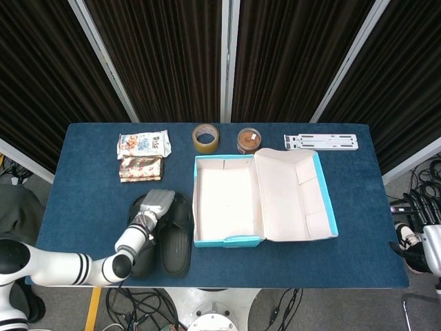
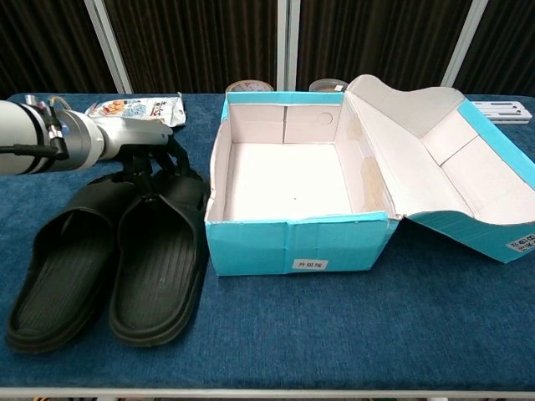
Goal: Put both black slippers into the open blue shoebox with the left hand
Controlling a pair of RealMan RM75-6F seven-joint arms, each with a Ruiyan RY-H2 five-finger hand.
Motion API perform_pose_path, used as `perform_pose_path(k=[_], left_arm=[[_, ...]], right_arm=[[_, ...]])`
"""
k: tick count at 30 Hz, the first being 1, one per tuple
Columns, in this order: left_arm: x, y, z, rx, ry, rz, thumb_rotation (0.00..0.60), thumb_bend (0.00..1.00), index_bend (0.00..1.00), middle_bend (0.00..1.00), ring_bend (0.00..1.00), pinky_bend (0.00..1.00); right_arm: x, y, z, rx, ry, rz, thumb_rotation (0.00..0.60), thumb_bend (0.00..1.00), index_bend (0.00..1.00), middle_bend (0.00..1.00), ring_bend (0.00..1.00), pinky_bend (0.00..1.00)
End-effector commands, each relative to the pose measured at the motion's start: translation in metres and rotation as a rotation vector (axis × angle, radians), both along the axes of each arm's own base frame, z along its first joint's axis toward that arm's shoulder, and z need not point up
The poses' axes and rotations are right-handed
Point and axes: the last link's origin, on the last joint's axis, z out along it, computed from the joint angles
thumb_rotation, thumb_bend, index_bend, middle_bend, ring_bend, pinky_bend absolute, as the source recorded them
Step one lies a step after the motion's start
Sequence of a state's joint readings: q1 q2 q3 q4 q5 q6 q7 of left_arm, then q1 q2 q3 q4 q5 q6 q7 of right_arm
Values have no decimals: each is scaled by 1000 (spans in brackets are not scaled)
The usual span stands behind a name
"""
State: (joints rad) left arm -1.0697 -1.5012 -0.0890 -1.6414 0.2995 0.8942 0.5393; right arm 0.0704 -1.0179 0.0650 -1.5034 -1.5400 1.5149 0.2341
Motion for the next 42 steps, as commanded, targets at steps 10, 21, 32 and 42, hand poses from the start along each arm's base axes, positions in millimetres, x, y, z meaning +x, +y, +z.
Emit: perform_pose_path(k=[10,21,32,42], left_arm=[[-4,21,76,286,51,-49,600,100,461,534,830,814],[6,47,126,393,-348,34,600,99,461,529,810,814],[73,62,76,243,-816,-26,600,100,461,529,728,807],[113,60,8,120,-887,-100,600,100,456,525,702,783]], right_arm=[[1,1,2,-10,-1,14,600,14,0,29,0,0],[3,2,6,-18,14,11,600,14,0,29,0,0],[9,1,12,-21,41,4,600,14,0,29,0,0],[17,0,16,-17,63,-6,600,15,0,32,0,0]])
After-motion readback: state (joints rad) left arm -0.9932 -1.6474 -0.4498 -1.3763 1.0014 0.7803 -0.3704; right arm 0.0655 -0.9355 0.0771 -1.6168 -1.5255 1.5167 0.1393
